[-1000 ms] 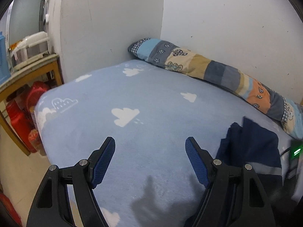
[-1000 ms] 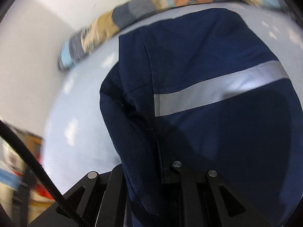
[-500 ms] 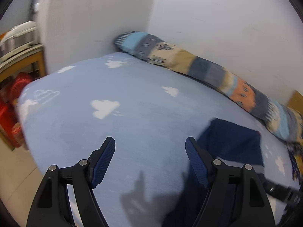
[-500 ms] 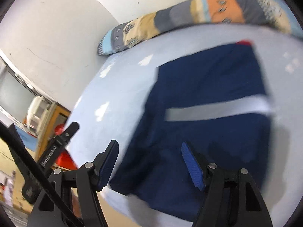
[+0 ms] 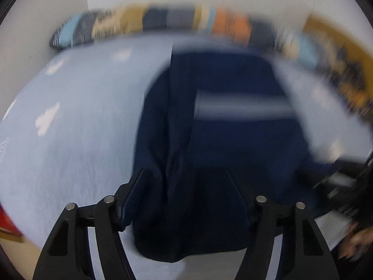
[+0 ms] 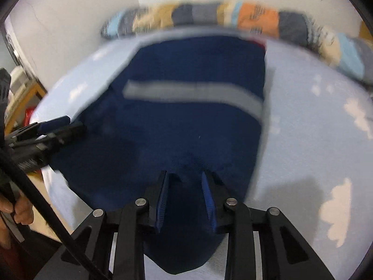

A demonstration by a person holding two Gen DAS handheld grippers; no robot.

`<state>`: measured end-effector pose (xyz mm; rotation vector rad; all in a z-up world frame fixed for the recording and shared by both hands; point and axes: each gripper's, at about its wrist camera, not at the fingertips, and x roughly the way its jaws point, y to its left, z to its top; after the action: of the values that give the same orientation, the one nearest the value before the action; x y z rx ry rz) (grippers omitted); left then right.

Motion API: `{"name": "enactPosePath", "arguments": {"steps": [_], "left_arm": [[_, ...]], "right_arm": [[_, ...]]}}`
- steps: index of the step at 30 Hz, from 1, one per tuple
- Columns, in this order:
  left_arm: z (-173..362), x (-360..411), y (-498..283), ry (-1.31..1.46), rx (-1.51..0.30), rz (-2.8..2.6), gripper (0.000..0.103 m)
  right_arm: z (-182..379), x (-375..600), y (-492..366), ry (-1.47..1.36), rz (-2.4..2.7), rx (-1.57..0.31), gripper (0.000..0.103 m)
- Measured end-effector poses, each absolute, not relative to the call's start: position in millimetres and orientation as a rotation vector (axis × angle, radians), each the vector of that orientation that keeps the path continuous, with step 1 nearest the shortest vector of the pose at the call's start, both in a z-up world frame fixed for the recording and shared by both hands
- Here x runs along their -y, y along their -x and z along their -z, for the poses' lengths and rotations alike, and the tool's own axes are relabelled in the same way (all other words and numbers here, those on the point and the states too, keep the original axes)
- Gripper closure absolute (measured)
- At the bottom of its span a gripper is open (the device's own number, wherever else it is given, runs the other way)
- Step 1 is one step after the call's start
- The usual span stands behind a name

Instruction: Fold large clothes

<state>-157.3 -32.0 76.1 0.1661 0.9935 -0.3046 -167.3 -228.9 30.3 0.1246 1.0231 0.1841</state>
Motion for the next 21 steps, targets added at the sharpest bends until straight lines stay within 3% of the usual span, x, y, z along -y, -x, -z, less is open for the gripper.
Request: {"name": "enactPosePath", "arguments": {"steps": [5,11,16,21], "left_arm": [[-71,35,159,-0.245,-0.994,0.246,0.036],[-145,29,134,-0.074,-0.73,0.287,0.036],[-140,55,46,-0.017,-0.778,0.293,0.036],[-84,68,-18,0.068,-0.937,0.283,0.036]], "right_arm": [[-30,243,152,-0.207,-0.245,-1.124,0.07],[-94,285,114,-0.286,-0.197,-0.944,0.067],[-104,307,45,-0.339,-0.102,-0.891,0.067],[-72,307,-25,-0.34,-0.041,-0.97,0.067]]}}
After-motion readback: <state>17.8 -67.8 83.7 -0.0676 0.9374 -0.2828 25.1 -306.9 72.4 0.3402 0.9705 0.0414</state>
